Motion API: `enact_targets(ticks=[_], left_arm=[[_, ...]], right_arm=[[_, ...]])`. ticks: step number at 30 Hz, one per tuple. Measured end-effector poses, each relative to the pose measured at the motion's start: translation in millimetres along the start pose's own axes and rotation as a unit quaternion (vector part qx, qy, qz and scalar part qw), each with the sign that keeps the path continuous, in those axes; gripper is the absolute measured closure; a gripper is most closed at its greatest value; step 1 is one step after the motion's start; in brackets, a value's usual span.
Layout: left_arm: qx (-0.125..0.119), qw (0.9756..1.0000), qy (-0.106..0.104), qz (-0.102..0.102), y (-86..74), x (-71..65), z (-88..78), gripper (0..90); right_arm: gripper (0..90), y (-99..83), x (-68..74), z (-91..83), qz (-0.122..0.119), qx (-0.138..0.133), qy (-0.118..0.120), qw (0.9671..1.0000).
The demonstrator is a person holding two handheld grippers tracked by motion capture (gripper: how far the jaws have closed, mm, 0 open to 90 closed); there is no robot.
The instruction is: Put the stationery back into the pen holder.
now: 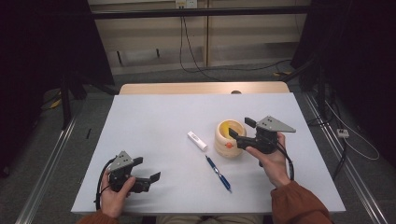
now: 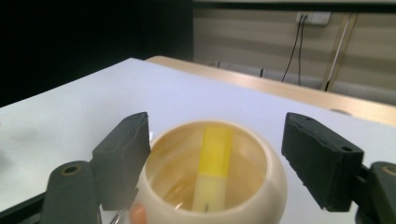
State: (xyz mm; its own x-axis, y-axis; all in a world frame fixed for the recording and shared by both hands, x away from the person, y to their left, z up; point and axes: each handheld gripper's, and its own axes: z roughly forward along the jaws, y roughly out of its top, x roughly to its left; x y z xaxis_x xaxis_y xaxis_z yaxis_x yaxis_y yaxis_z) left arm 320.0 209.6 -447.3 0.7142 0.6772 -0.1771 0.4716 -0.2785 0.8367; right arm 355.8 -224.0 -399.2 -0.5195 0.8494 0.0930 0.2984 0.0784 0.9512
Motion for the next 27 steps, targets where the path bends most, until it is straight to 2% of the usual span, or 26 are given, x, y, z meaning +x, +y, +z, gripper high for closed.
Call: enact_targets(ticks=[10,16,24,27], left_arm=[[-0.002,1.0000,0.000,-0.002,0.2,0.4,-0.6,6.0],[-0.002,1.0000,0.003,0.000,0.4,0.7,-2.0,6.1],[-0.008,0.9999,0.006,-0.002,0.1,0.6,-3.6,6.1],[-0.004,0.9999,0.011,-0.002,0.0,1.0,-4.6,5.9]], right_arm=[[18.0,-4.6,-2.8,-14.7,0.001,0.019,-0.005,0.9998],[13.4,-10.2,-0.1,-20.7,-0.018,0.049,-0.005,0.9986],[12.5,-13.9,3.8,-33.1,-0.014,0.068,-0.006,0.9976],[12.5,-17.5,6.1,-37.6,-0.016,0.084,0.000,0.9963]])
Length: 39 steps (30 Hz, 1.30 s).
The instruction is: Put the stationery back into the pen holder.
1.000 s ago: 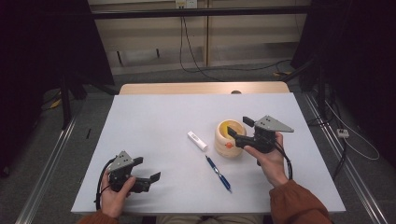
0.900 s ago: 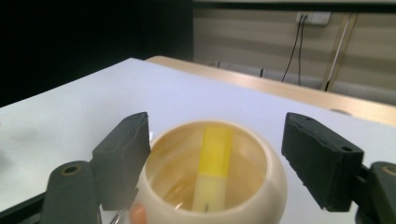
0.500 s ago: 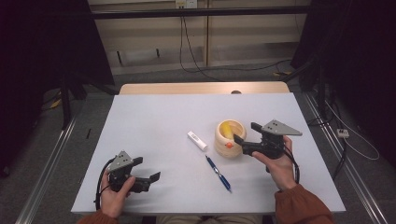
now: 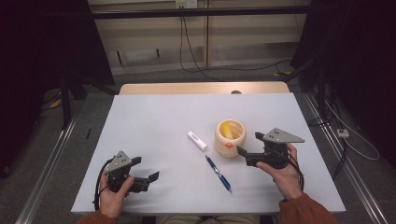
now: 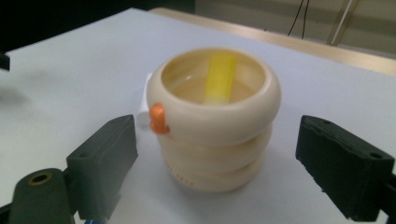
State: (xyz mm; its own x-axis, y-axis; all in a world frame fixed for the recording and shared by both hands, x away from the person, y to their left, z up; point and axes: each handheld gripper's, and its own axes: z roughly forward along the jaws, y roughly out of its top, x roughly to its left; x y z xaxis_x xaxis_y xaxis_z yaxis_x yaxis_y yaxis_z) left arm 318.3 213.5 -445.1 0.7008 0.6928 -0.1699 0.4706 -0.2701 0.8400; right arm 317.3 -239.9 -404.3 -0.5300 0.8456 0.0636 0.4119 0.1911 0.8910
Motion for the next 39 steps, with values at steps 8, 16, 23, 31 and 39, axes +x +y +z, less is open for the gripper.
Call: enact_targets(ticks=[8,16,23,31,39], left_arm=[[-0.006,1.0000,0.002,0.000,-0.1,-0.7,-4.3,5.9],[-0.004,1.0000,0.004,-0.005,0.4,2.9,-2.4,5.9],[-0.003,1.0000,0.004,-0.005,0.3,3.0,-2.4,5.8],[-0.002,1.0000,0.003,-0.006,0.1,3.1,-1.5,5.8],[0.002,1.0000,0.002,-0.003,0.4,2.6,-1.3,5.9]], right_arm=[[11.5,-10.6,7.3,-2.6,0.005,0.022,0.014,0.9996],[12.3,-19.3,10.2,3.8,0.003,0.060,0.028,0.9978],[11.2,-20.1,26.1,10.0,-0.031,0.103,0.057,0.9925],[16.9,-22.9,32.7,17.0,-0.022,0.141,0.073,0.9870],[22.4,-22.8,50.9,24.6,-0.031,0.162,0.083,0.9828]])
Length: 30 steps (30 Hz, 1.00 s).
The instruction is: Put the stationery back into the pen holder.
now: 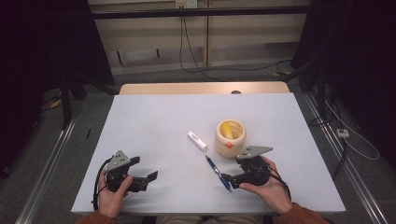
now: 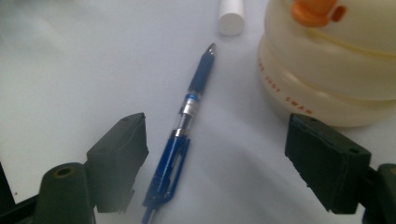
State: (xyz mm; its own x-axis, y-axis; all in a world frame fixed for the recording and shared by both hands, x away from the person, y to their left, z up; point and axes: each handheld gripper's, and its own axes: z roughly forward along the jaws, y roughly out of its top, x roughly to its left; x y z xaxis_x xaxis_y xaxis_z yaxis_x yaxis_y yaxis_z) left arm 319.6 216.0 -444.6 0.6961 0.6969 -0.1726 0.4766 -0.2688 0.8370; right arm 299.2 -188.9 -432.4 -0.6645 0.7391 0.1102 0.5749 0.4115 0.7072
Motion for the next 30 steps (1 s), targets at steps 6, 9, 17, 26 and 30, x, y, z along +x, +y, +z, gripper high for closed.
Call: enact_targets(ticks=[6,9,17,26,30], left_arm=[[-0.001,1.0000,-0.001,0.000,-0.1,0.4,0.1,5.8],[0.000,1.0000,-0.001,0.001,0.0,0.2,0.1,5.8],[0.001,1.0000,-0.001,0.001,0.0,0.1,0.2,5.9],[0.000,1.0000,-0.005,0.002,0.0,-0.3,0.4,5.8],[0.000,1.0000,-0.005,0.002,-0.1,0.5,0.0,5.9]], right_arm=[[28.6,5.2,9.9,11.4,0.001,0.014,-0.001,0.9999],[32.9,8.4,15.3,17.3,-0.001,0.024,0.000,0.9997],[42.0,19.7,24.5,30.3,-0.012,0.040,-0.028,0.9987],[53.1,32.2,29.6,49.5,-0.008,0.058,-0.058,0.9966],[58.9,33.9,28.1,57.3,-0.004,0.062,-0.065,0.9960]])
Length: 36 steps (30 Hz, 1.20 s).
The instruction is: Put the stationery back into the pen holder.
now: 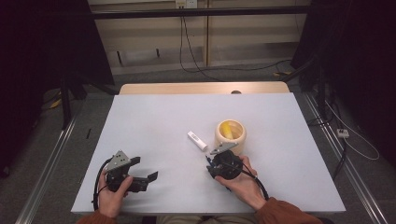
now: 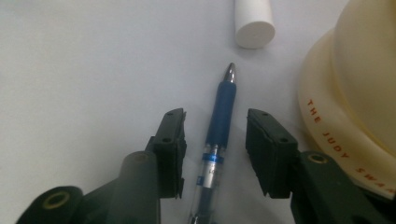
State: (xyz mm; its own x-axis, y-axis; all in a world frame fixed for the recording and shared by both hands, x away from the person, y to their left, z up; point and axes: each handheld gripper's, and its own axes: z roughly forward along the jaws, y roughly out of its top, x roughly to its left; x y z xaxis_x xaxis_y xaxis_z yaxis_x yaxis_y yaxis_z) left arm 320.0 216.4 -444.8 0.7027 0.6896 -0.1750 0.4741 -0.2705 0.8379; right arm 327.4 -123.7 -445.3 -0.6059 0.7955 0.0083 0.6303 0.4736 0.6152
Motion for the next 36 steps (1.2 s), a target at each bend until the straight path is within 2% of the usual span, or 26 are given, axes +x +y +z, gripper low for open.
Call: enact_targets(ticks=[6,9,16,22,27,32,36], left_arm=[[0.002,1.0000,-0.002,-0.001,0.0,-0.1,0.0,5.8],[0.003,1.0000,-0.002,-0.001,0.0,0.7,-0.2,5.8],[0.001,1.0000,-0.004,-0.003,0.1,0.6,-0.6,5.9],[0.002,1.0000,-0.005,-0.002,0.0,0.7,-0.3,5.9],[0.003,1.0000,-0.006,-0.003,-0.3,0.5,0.2,5.9],[0.002,1.0000,-0.006,-0.004,-0.5,0.9,0.2,5.8],[0.003,1.0000,-0.007,-0.004,-0.5,0.8,0.2,5.9]], right_arm=[[65.5,2.6,-3.3,4.0,0.006,0.005,-0.015,0.9999],[67.5,2.5,-3.9,5.9,0.016,0.012,-0.013,0.9997],[74.7,6.0,-2.1,7.5,0.015,0.020,-0.006,0.9997],[80.2,7.6,-1.9,8.0,0.024,0.027,-0.001,0.9993],[81.0,7.6,-0.7,8.0,0.023,0.026,-0.005,0.9994],[81.2,7.7,-3.8,6.6,0.032,0.026,0.003,0.9991],[81.2,7.7,-7.2,0.7,0.037,0.016,0.007,0.9991]])
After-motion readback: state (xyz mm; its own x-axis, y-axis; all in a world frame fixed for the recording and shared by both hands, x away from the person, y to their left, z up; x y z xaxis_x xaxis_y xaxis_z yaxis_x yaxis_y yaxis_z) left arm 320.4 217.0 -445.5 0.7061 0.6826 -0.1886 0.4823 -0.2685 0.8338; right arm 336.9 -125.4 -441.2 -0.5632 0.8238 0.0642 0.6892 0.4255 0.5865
